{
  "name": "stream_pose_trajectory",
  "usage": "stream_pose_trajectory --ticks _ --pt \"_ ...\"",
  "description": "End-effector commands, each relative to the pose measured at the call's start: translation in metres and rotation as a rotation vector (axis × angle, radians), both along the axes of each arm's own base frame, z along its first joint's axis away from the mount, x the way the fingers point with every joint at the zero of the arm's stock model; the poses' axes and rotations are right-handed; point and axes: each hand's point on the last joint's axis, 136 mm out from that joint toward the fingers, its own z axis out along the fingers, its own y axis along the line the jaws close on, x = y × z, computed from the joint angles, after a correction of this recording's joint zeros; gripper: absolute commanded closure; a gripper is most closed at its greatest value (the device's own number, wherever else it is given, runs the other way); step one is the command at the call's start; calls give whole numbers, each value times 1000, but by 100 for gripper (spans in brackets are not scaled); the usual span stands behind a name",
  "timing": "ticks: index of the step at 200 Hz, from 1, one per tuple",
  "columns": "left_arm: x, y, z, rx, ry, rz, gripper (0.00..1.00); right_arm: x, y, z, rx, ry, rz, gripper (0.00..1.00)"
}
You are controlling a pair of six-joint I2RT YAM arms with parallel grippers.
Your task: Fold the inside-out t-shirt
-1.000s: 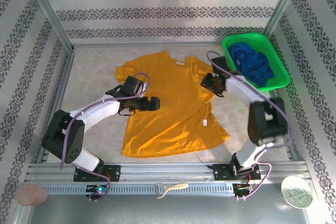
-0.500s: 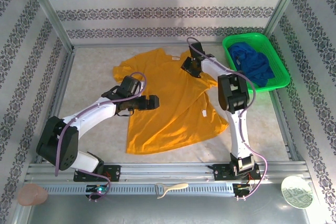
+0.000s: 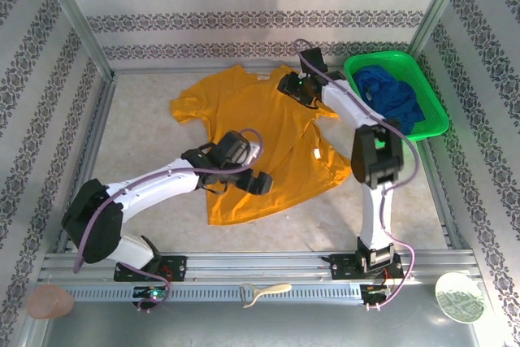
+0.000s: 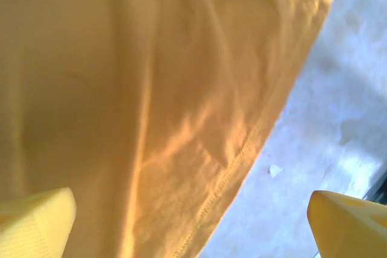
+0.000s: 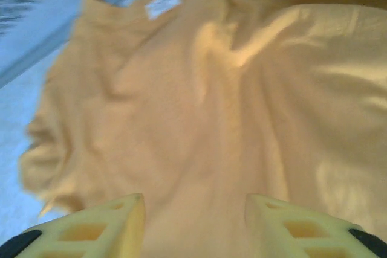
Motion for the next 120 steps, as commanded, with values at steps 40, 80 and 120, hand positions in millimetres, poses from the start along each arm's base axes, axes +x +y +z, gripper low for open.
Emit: stream_pose_trajectory --ticks 40,80,120 --pt "-42 -48 -56 240 -102 -216 20 -125 -65 28 -67 -80 -65 18" --pt "-56 -70 -77 298 -112 -235 28 -190 -106 26 25 -109 -180 2" --pt "-52 -68 -93 317 -119 -183 42 -241 -116 28 147 -150 -224 2"
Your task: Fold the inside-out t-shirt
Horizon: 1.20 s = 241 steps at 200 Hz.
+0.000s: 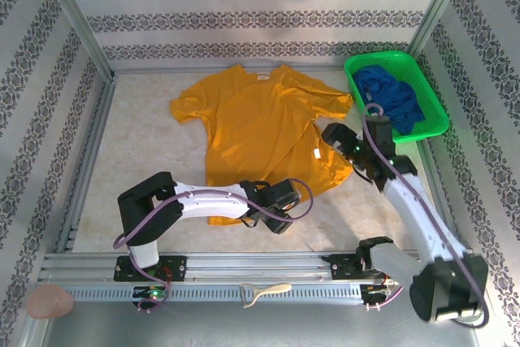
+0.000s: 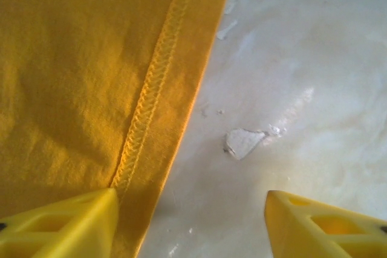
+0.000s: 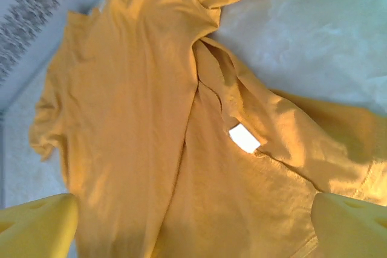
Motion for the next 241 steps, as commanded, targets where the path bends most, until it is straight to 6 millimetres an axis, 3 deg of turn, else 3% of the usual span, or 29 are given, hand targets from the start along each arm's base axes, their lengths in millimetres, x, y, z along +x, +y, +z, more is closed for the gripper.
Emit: stream_pose_trajectory --ticks 1,20,52,78,92,113,116,127,166,203,241 --pt "11 -2 -3 2 -51 52 42 -21 6 5 96 -37 4 2" --pt "15 3 -8 16 -66 78 47 -40 7 4 137 -55 2 1" --pt "21 7 -11 29 -105 96 61 -66 10 -20 207 -5 -15 2" --pt "24 3 -1 13 -120 95 82 -78 14 -39 251 26 -12 1" --pt "25 1 14 -9 -127 97 100 -82 20 -48 296 42 4 2" --pt "25 -7 45 -85 -135 91 100 -91 32 -61 346 82 32 2" --pt "25 -8 50 -95 -136 89 100 -95 33 -71 351 106 29 2" --pt "25 -9 66 -124 -146 84 100 -101 39 -82 372 123 31 2" --pt "25 -10 112 -213 -190 80 100 -112 55 -100 465 111 -22 1" --pt "23 -6 128 -242 -205 75 100 -112 68 -108 507 89 -65 2" --pt "22 -5 138 -275 -210 79 100 -98 86 -101 514 61 -80 2"
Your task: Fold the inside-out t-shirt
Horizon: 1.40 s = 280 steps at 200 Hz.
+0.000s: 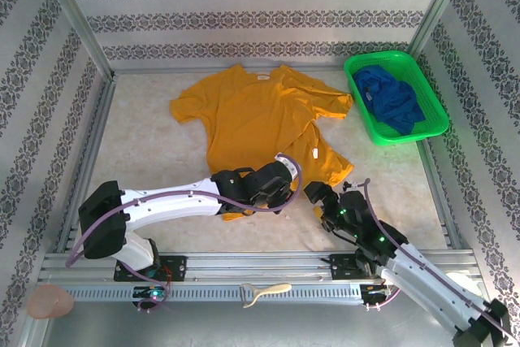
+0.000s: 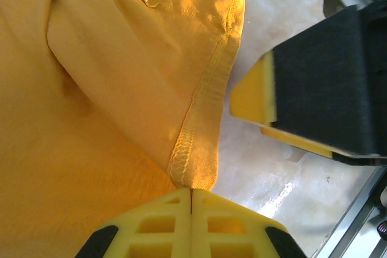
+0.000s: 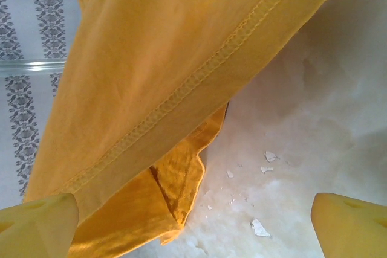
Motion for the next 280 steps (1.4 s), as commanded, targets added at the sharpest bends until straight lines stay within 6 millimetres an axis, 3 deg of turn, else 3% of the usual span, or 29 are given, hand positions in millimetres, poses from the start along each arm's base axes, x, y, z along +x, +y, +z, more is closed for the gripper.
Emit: stream_pose_trajectory --ticks 1,61,91,115,123,130,148,166,192,237,280 --pt "-4 7 8 3 -3 -12 100 23 3 10 42 -43 -111 2" --pt "-7 12 9 -2 -2 -14 100 58 39 42 94 -100 -110 4" --pt "-10 12 8 -25 6 -14 100 64 38 47 88 -112 -141 4" --pt "-12 12 7 -32 11 -21 100 70 43 55 111 -128 -148 12" --pt "-13 12 6 -32 13 -26 100 73 46 59 117 -138 -142 22" --pt "-13 11 7 -35 12 -31 100 75 49 63 127 -145 -138 38" --pt "-12 13 6 -28 -6 -43 100 78 53 70 143 -155 -126 100" --pt "-10 17 5 -17 -48 -53 61 80 54 77 154 -167 -115 100" --pt "-7 21 -7 7 -96 -68 29 81 52 86 168 -179 -116 100" --pt "-3 5 -26 21 -182 -88 13 82 52 95 182 -187 -110 100" --pt "28 -3 -40 87 -297 -7 10 80 55 95 198 -174 -98 100"
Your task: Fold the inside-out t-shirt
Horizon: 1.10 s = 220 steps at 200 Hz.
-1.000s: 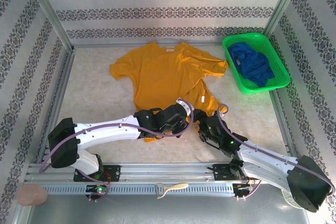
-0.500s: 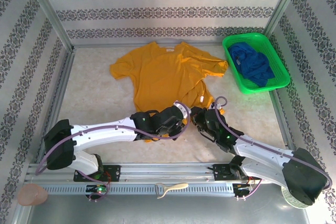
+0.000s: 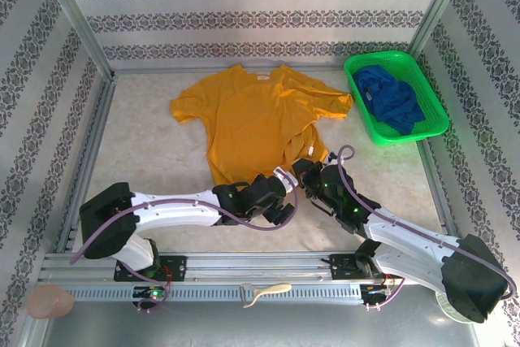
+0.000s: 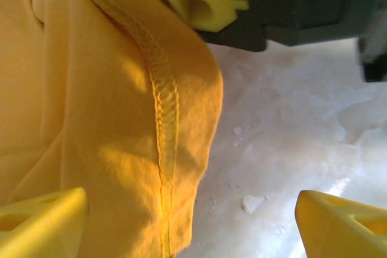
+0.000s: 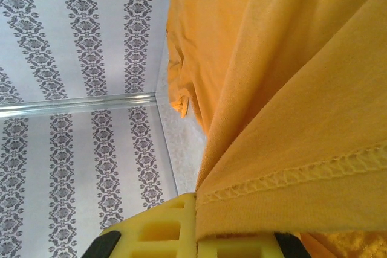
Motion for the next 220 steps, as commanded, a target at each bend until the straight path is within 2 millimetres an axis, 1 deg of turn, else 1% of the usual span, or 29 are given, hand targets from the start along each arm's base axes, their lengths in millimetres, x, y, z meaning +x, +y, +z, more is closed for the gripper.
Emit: stream_pose_trajectory --ticks 1,7,8,10,16,22,27,32,36,37,42,47,55,58,62,64,67,72,81,96,112,128,144,156,165,173,185,209,220 --pt "24 -11 8 3 -140 49 10 2 4 18 37 -27 14 100" --pt "31 -10 7 17 -165 73 10 2 4 18 41 -27 16 100" --pt "32 -9 7 20 -169 79 10 3 6 26 51 -38 17 100" --pt "35 -8 6 27 -177 90 10 4 7 32 60 -48 16 100" --pt "43 -4 5 37 -197 125 12 4 7 35 68 -54 18 100" --pt "51 -1 6 36 -214 154 16 4 6 38 72 -58 19 100" --pt "57 2 8 29 -228 179 23 4 5 38 72 -55 18 100" --pt "63 5 12 14 -242 197 32 3 4 40 74 -59 18 100" --pt "67 6 16 4 -251 204 45 3 3 41 76 -62 18 100" --pt "68 6 18 0 -253 204 46 3 3 41 76 -63 18 100" --pt "71 6 26 -23 -259 204 65 3 1 42 74 -66 18 100" --pt "74 6 36 -44 -258 199 81 2 -2 43 72 -71 18 100" --pt "79 7 51 -68 -250 192 100 2 -7 43 68 -81 10 81" --pt "80 7 58 -78 -245 189 100 1 -10 44 67 -87 7 69" --pt "81 7 66 -91 -233 178 100 1 -13 47 66 -97 2 57" --pt "81 7 70 -100 -224 169 100 -1 -16 38 52 -82 0 52" --pt "82 8 76 -109 -213 164 100 -3 -19 34 42 -79 -3 47" --pt "83 9 86 -130 -193 154 100 -6 -23 31 32 -79 -7 42" --pt "84 11 102 -160 -159 136 100 -11 -30 26 11 -83 -16 40" --pt "85 16 120 -185 -81 115 100 -20 -36 17 -22 -98 0 45" --pt "85 20 133 -166 -47 96 100 -33 -33 6 -68 -118 52 61" --pt "83 21 144 -142 -43 78 100 -44 -27 -1 -95 -145 89 74" --pt "81 18 152 -137 -30 53 100 -53 -19 -7 -138 -176 109 83" --pt "78 16 157 -136 -20 36 100 -56 -12 -6 -171 -203 114 91" --pt "77 16 159 -133 -13 31 100 -56 -5 -5 -190 -220 125 93" --pt "75 16 161 -130 -9 21 100 -55 0 -7 -210 -222 130 97" --pt "73 16 166 -131 -7 12 100 -50 6 -9 -227 -233 125 100" --pt "64 17 174 -150 5 -22 100 -37 15 -7 -256 -262 101 100" --pt "59 19 178 -168 15 -29 100 -31 20 -1 -264 -284 98 100"
